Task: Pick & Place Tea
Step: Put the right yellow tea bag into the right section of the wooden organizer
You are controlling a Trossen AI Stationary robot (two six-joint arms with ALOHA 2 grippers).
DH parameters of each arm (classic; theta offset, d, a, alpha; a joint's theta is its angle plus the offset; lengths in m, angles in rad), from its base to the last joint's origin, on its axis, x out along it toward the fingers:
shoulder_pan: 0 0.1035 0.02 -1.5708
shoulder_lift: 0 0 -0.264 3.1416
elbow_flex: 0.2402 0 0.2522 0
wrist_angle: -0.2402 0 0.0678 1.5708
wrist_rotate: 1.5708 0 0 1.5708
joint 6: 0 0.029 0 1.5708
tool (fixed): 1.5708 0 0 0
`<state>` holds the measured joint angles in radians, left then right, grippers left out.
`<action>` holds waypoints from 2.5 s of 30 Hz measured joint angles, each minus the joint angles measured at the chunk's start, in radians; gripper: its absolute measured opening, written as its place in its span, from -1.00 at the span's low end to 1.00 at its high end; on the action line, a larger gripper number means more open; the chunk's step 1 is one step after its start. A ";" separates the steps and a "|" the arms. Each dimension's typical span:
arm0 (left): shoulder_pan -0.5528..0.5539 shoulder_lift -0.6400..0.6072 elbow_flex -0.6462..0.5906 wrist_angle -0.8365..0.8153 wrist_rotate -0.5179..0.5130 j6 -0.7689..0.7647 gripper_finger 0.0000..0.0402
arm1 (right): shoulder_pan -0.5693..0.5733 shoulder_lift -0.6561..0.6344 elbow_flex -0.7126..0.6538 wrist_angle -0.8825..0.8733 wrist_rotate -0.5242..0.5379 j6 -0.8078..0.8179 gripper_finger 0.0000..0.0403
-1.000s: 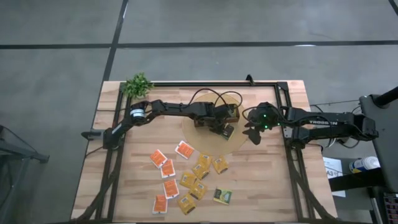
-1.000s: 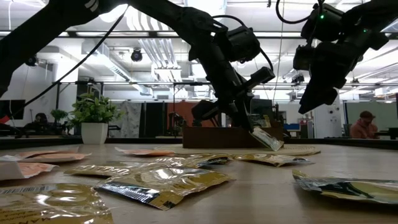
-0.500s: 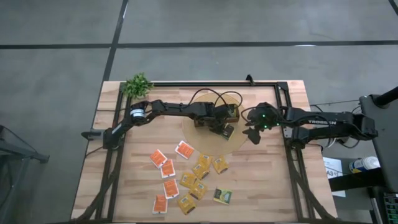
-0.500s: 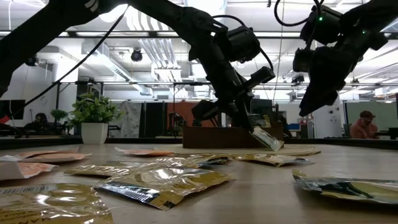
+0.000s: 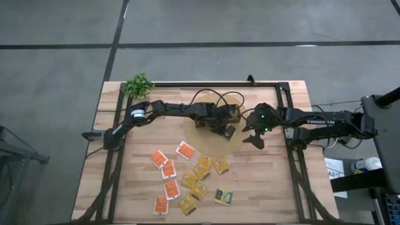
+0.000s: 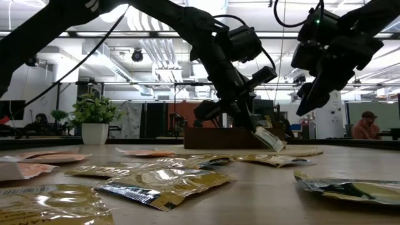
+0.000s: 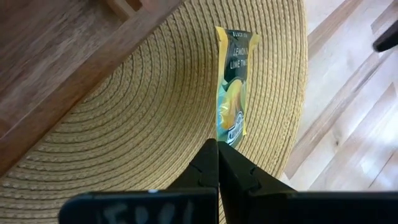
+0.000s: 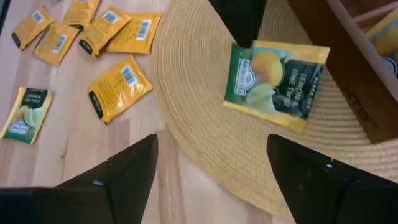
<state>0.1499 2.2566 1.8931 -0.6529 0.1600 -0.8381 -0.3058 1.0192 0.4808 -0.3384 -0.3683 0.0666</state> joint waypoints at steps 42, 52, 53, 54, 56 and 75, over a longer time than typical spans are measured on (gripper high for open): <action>-0.018 0.000 0.000 0.009 0.005 0.047 -1.00 | -0.131 0.252 0.002 0.232 0.020 -0.180 0.39; -0.019 0.000 0.000 0.009 0.005 0.049 -1.00 | -0.158 0.327 0.002 0.281 -0.078 -0.193 0.38; -0.019 0.000 0.000 0.009 0.005 0.049 -1.00 | -0.158 0.335 0.002 0.290 -0.082 -0.191 0.38; -0.019 0.000 0.000 0.009 0.005 0.049 -1.00 | -0.158 0.342 0.002 0.298 -0.083 -0.185 0.38; -0.019 0.000 0.000 0.009 0.005 0.050 -1.00 | -0.158 0.352 0.004 0.303 -0.089 -0.181 0.35; -0.019 0.000 0.000 0.010 0.006 0.059 -1.00 | -0.158 0.410 0.067 0.288 -0.164 -0.182 -0.95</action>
<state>0.1307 2.2566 1.8927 -0.6430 0.1658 -0.7795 -0.4637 1.4289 0.5477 -0.0509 -0.5326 -0.1151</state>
